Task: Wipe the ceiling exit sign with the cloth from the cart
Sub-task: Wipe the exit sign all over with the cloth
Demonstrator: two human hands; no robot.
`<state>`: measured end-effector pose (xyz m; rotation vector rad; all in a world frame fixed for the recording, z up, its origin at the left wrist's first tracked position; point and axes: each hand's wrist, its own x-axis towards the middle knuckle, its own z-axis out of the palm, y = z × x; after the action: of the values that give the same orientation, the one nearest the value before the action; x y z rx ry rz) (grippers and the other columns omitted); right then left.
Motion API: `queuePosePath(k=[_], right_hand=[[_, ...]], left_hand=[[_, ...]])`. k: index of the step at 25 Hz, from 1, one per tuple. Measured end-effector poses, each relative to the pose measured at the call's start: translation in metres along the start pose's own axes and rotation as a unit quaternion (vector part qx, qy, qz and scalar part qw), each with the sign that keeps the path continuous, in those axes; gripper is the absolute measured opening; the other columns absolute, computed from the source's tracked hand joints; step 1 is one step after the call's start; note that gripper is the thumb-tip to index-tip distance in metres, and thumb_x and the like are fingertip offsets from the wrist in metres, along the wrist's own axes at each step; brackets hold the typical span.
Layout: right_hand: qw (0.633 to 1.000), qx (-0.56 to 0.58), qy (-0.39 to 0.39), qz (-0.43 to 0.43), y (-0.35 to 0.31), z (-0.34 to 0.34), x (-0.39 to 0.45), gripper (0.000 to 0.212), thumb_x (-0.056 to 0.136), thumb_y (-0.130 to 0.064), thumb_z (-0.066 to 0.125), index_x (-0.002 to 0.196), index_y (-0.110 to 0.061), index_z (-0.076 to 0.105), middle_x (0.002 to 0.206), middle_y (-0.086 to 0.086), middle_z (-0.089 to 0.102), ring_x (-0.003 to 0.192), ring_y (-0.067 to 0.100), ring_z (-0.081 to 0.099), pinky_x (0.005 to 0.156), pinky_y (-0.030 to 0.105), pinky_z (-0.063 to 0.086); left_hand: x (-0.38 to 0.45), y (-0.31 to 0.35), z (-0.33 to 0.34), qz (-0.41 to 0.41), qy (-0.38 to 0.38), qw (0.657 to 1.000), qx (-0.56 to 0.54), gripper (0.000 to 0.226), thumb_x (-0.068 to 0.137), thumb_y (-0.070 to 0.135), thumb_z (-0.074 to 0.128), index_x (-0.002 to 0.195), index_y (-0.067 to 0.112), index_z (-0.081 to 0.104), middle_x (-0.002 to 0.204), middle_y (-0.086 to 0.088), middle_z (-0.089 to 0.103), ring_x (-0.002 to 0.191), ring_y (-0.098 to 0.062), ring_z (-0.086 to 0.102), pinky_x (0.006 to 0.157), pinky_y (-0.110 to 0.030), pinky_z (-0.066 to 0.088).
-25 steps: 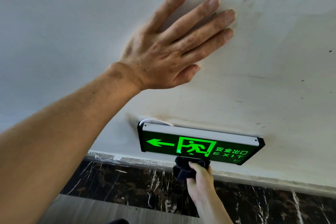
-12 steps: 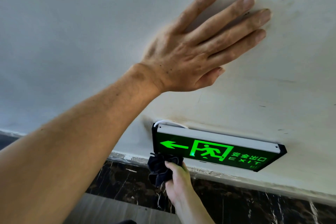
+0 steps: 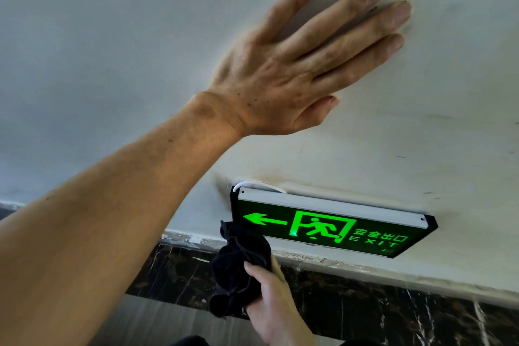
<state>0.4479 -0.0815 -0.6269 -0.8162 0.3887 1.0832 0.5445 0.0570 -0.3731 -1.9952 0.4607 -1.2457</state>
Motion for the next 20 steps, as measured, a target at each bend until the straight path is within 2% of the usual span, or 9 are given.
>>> queuePosePath(k=[2, 4, 6, 9, 12, 14, 17, 20], right_hand=[[0.995, -0.034, 0.033, -0.087, -0.011, -0.020, -0.017, 0.046, 0.082, 0.014, 0.052, 0.112, -0.015, 0.069, 0.110, 0.021, 0.071, 0.106, 0.038, 0.065, 0.099, 0.056, 0.044], [0.981, -0.047, 0.095, -0.163, -0.028, -0.040, -0.034, 0.045, 0.080, 0.017, 0.051, 0.107, -0.013, 0.071, 0.108, 0.022, 0.071, 0.105, 0.039, 0.065, 0.099, 0.056, 0.045], [0.964, -0.005, 0.154, -0.218, -0.049, -0.055, -0.054, 0.042, 0.081, 0.017, 0.051, 0.108, -0.010, 0.068, 0.109, 0.024, 0.069, 0.104, 0.039, 0.064, 0.093, 0.050, 0.049], [0.918, 0.033, 0.255, -0.303, -0.083, -0.069, -0.080, 0.041, 0.084, 0.017, 0.048, 0.114, -0.006, 0.062, 0.101, 0.016, 0.067, 0.098, 0.026, 0.067, 0.077, 0.034, 0.055], [0.874, 0.061, 0.321, -0.360, -0.106, -0.075, -0.093, 0.045, 0.083, 0.012, 0.053, 0.114, -0.019, 0.061, 0.104, 0.004, 0.065, 0.109, 0.031, 0.060, 0.090, 0.043, 0.050], [0.858, 0.055, 0.324, -0.394, -0.116, -0.075, -0.095, 0.046, 0.085, 0.007, 0.057, 0.119, -0.024, 0.056, 0.108, -0.002, 0.061, 0.113, 0.027, 0.057, 0.096, 0.045, 0.047], [0.855, 0.044, 0.289, -0.428, -0.122, -0.069, -0.095, 0.042, 0.089, -0.008, 0.058, 0.124, -0.029, 0.050, 0.121, -0.001, 0.057, 0.113, 0.021, 0.058, 0.099, 0.044, 0.047], [0.843, 0.043, 0.294, -0.447, -0.121, -0.059, -0.088, 0.024, 0.093, -0.020, 0.055, 0.106, -0.041, 0.054, 0.121, -0.003, 0.057, 0.110, 0.017, 0.058, 0.094, 0.038, 0.049]], left_hand=[[-0.001, 0.000, 0.001, 0.004, 0.001, 1.000, 0.008, 0.071, 0.083, 0.040, 0.058, 0.146, 0.012, 0.042, 0.148, -0.007, 0.048, 0.134, -0.031, 0.045, 0.107, -0.055, 0.028], [-0.002, -0.001, 0.001, 0.003, 0.004, 1.000, 0.011, 0.070, 0.085, 0.039, 0.056, 0.147, 0.011, 0.041, 0.149, -0.008, 0.046, 0.135, -0.031, 0.043, 0.107, -0.056, 0.027], [-0.003, -0.002, 0.001, -0.001, 0.011, 1.000, 0.013, 0.065, 0.089, 0.038, 0.052, 0.147, 0.011, 0.042, 0.149, -0.009, 0.045, 0.135, -0.032, 0.043, 0.107, -0.056, 0.027], [-0.004, -0.002, 0.003, 0.000, 0.011, 1.000, 0.018, 0.064, 0.091, 0.037, 0.050, 0.148, 0.010, 0.041, 0.150, -0.009, 0.043, 0.136, -0.033, 0.042, 0.107, -0.057, 0.027], [-0.003, -0.002, 0.004, 0.004, 0.010, 1.000, 0.016, 0.066, 0.090, 0.038, 0.050, 0.149, 0.011, 0.039, 0.151, -0.009, 0.040, 0.137, -0.032, 0.039, 0.108, -0.057, 0.026], [-0.004, -0.002, 0.005, 0.004, 0.008, 1.000, 0.015, 0.066, 0.090, 0.038, 0.050, 0.150, 0.011, 0.038, 0.152, -0.008, 0.036, 0.138, -0.032, 0.037, 0.108, -0.057, 0.026], [-0.004, -0.002, 0.005, 0.002, 0.004, 1.000, 0.014, 0.066, 0.091, 0.039, 0.049, 0.150, 0.012, 0.037, 0.152, -0.007, 0.034, 0.138, -0.032, 0.036, 0.109, -0.057, 0.025], [-0.004, -0.002, 0.006, 0.006, 0.010, 1.000, 0.019, 0.064, 0.091, 0.039, 0.047, 0.149, 0.012, 0.039, 0.151, -0.008, 0.040, 0.137, -0.032, 0.040, 0.108, -0.057, 0.027]])
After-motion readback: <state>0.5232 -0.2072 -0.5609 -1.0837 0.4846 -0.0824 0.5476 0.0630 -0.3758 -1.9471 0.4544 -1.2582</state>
